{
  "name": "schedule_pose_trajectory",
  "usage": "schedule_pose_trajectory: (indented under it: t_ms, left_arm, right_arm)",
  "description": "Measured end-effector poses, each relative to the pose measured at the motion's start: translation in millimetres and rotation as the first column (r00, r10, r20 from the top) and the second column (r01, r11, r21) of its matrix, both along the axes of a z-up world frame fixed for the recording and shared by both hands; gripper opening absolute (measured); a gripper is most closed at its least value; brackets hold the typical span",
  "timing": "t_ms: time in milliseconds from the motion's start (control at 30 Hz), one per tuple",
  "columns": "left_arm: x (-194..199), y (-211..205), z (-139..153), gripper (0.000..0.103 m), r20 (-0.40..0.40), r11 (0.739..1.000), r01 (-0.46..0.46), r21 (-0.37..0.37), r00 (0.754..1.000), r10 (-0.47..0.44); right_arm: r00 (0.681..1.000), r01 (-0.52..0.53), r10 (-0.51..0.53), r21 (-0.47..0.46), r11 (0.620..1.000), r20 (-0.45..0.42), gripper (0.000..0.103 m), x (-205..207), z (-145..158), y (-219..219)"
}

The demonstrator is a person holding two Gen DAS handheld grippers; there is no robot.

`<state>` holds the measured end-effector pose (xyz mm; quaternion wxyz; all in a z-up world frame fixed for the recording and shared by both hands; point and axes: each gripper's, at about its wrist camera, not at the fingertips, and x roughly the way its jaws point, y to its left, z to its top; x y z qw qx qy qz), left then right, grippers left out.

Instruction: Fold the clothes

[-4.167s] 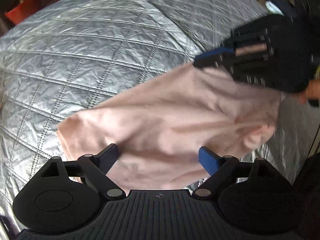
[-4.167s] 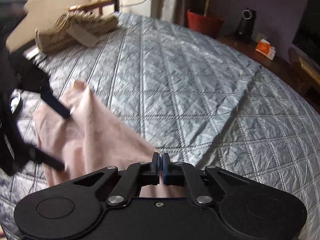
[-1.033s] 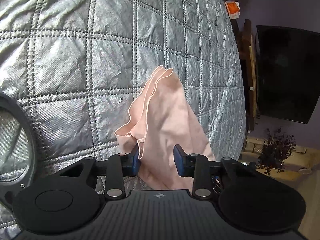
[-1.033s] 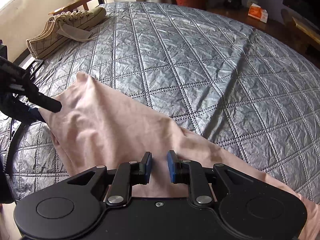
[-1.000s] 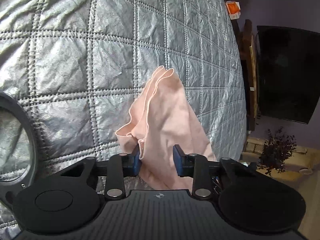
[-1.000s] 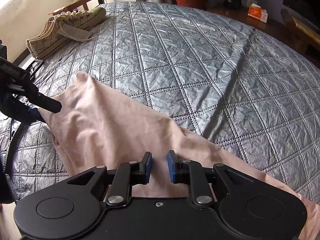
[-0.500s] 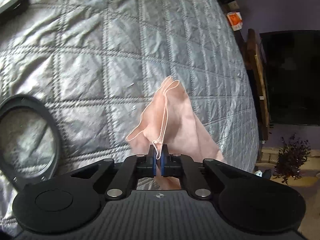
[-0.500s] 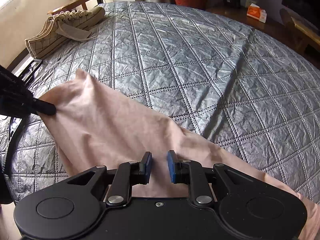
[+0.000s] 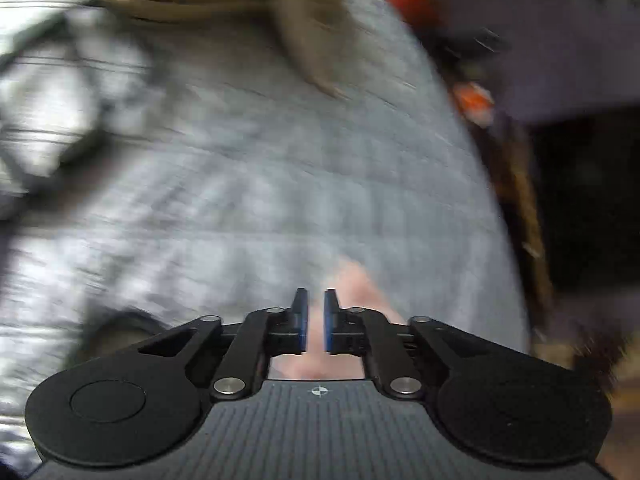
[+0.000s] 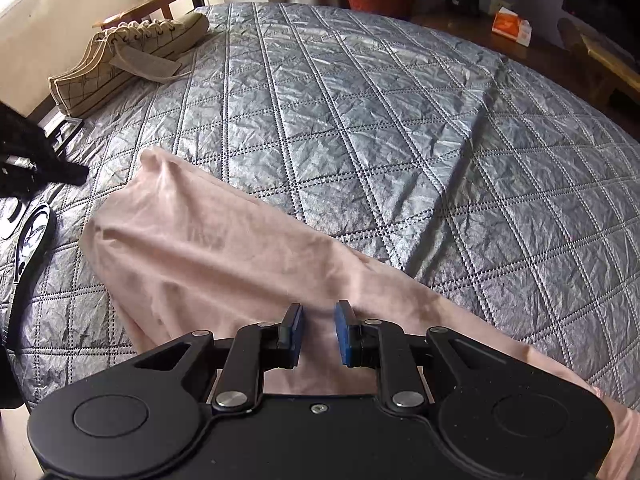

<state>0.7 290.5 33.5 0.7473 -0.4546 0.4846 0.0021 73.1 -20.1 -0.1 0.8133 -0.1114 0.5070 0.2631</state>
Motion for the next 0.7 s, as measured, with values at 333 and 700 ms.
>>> schedule_pose_trajectory:
  t_ms: [333, 700]
  left_arm:
    - [40.9, -105.8, -25.1, 0.035, -0.001, 0.945, 0.299, -0.137, 0.953, -0.302]
    - [65.8, -57.6, -31.6, 0.004, -0.119, 0.996, -0.071, 0.046, 0.990, 0.076]
  right_arm:
    - [0.999, 0.017, -0.017, 0.005, 1.000, 0.027, 0.020, -5.7, -0.7, 1.4]
    - [1.000, -0.002, 0.002, 0.018, 1.000, 0.024, 0.021, -3.5, 0.1, -2.7]
